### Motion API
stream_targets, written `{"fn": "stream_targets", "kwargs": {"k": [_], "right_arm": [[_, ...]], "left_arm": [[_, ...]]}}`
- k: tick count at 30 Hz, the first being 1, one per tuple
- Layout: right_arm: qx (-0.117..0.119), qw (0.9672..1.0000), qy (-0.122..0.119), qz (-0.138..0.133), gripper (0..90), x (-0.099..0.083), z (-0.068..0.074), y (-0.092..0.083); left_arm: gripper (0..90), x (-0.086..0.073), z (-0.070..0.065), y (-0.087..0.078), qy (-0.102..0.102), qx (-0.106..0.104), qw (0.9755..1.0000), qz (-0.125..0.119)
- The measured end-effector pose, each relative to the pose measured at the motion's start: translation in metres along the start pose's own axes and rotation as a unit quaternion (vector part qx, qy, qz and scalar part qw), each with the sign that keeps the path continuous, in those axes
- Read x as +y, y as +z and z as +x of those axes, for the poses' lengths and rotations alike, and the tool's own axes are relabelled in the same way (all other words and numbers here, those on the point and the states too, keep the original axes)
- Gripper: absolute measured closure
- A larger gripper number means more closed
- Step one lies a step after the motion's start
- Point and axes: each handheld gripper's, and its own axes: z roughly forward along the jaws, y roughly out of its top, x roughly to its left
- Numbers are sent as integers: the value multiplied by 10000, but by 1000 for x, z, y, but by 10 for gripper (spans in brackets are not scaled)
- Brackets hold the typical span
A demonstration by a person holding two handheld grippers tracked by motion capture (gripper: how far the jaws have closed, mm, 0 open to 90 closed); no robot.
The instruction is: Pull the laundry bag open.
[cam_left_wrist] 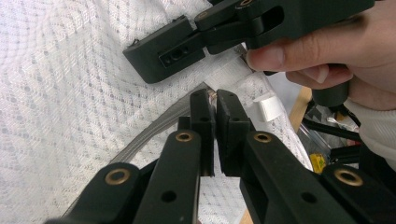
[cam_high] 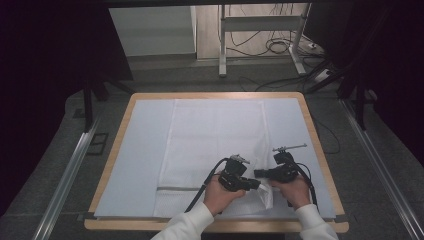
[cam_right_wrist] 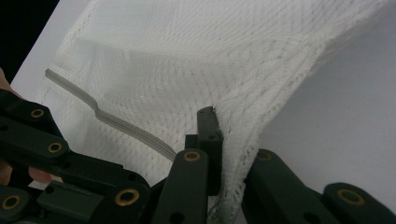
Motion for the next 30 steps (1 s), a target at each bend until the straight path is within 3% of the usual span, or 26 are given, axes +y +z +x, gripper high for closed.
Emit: {"fn": "stream_targets", "kwargs": {"k": [13, 30], "right_arm": [[113, 9999, 10, -63, 881, -3, -3, -4], [19, 10000, -77, -20, 882, -9, -3, -4]], "left_arm": [[864, -6, 5, 3, -96, -28, 9999, 20], [865, -9, 17, 6, -278, -113, 9995, 57]]}}
